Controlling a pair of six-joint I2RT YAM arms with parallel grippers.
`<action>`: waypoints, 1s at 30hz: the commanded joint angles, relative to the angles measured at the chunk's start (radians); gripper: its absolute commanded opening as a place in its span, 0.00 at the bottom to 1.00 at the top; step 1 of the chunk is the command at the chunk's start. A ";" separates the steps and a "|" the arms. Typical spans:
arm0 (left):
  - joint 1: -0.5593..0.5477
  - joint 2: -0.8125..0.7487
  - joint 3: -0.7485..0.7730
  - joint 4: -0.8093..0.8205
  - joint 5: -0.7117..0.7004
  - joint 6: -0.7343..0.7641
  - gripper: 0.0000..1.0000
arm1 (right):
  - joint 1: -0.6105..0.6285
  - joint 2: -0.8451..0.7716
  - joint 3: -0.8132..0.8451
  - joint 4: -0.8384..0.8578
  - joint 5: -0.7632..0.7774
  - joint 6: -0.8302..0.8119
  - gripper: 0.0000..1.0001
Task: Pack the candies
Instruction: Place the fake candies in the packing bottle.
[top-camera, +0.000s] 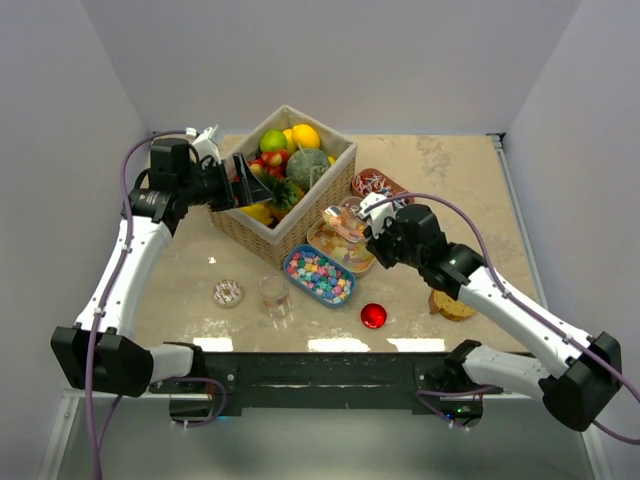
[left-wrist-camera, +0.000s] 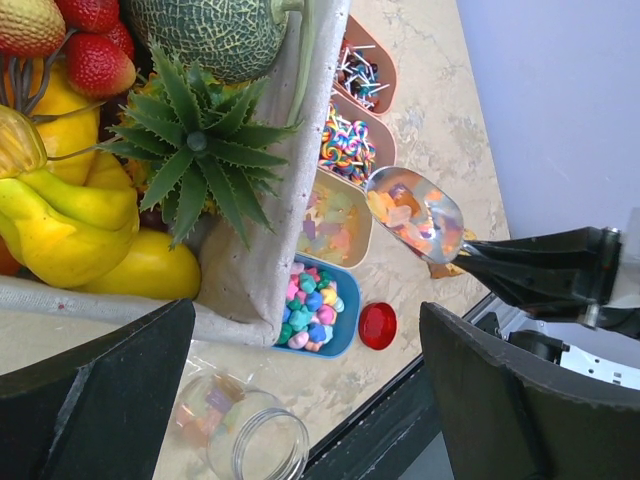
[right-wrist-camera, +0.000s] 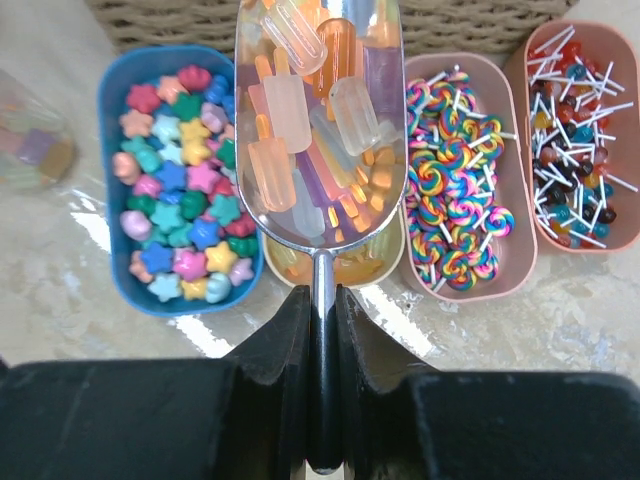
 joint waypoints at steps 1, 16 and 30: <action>0.002 -0.029 0.023 0.006 -0.001 0.008 1.00 | 0.021 -0.058 0.093 -0.031 -0.097 0.046 0.00; 0.002 -0.023 0.019 -0.029 -0.101 0.041 1.00 | 0.353 0.043 0.234 -0.180 -0.160 0.119 0.00; 0.002 -0.043 -0.035 -0.040 -0.161 0.067 1.00 | 0.391 0.214 0.424 -0.487 -0.146 0.133 0.00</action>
